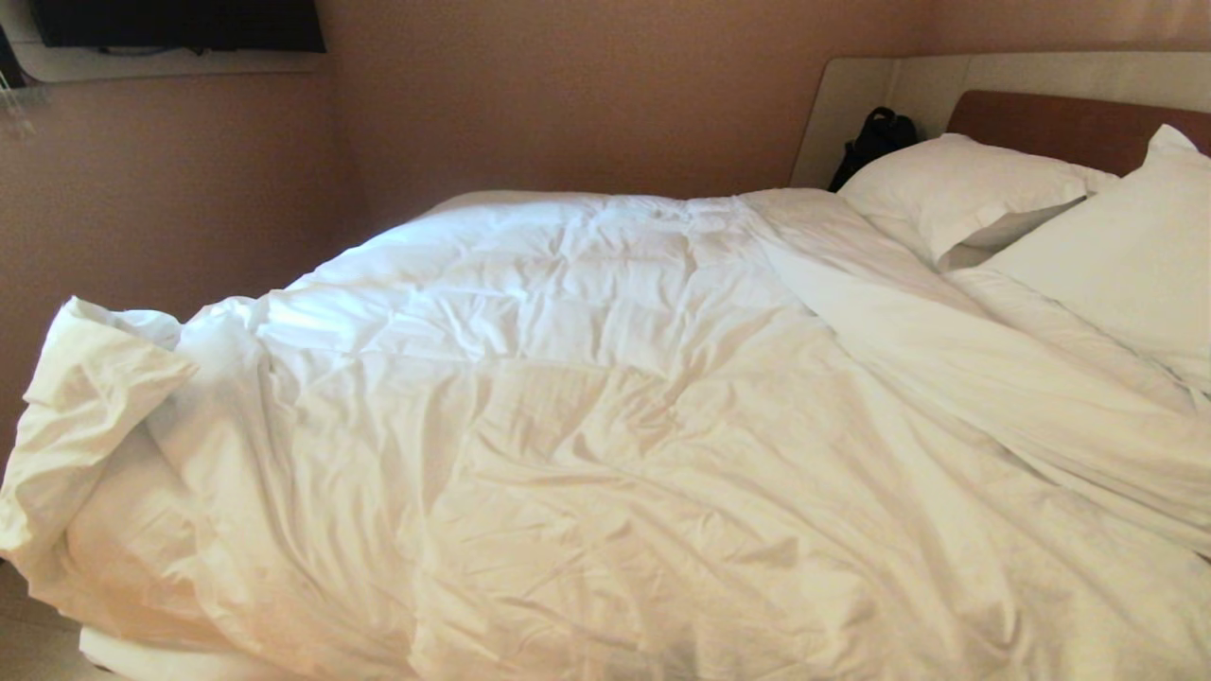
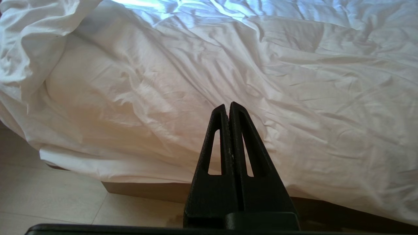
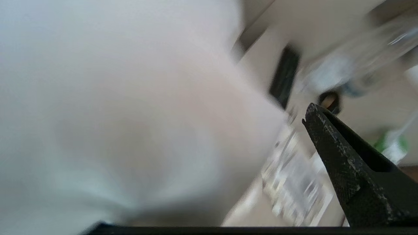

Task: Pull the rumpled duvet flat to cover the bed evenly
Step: Flatten the corners of the folded blanket

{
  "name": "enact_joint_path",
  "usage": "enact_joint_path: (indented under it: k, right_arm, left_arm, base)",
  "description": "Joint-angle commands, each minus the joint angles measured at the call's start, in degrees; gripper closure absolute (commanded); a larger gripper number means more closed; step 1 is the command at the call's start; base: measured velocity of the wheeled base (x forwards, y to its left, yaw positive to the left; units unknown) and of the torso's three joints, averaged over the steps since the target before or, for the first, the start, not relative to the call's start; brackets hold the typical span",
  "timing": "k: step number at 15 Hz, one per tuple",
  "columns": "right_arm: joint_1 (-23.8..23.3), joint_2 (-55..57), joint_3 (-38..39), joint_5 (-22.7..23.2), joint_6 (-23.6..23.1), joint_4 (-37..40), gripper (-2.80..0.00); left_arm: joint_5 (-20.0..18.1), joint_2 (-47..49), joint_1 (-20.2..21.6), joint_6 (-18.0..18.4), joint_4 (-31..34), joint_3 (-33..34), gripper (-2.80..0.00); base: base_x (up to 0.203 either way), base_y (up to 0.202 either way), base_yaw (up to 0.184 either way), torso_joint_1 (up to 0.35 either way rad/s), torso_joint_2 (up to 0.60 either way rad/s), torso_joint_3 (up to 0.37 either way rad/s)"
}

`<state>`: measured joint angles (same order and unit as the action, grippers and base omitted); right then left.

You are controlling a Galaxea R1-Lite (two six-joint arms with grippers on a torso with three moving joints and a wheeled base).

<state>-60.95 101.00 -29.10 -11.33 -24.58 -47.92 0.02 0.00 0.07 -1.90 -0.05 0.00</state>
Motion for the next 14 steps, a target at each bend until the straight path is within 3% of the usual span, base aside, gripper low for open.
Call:
enact_joint_path:
  k: [1,4,8,14]
  right_arm:
    - [-0.33,-2.34,-2.41,0.25,0.89,3.41,-2.80]
    - [-0.32,-6.97,-6.23,2.80,3.93,14.17,-2.80]
    - [0.83,-7.37,-18.30,2.68,9.91,30.00,-2.80]
    - [1.09,-0.81,-19.87,-4.11,10.15,27.50,-2.80]
  left_arm:
    - [0.02,0.00,0.01,-0.03,0.05,0.00,0.00]
    - [0.00,0.00,0.01,-0.03,0.05,0.00,0.00]
    - [0.06,0.00,0.01,-0.03,0.05,0.00,0.00]
    - [0.06,0.00,0.01,-0.03,0.05,0.00,0.00]
  base:
    - [0.000,0.000,0.000,0.000,0.00,0.000]
    - [0.000,0.000,0.000,0.000,0.00,0.000]
    - [0.000,0.000,0.000,0.000,0.00,0.000]
    - [0.000,0.000,0.000,0.000,0.00,0.000]
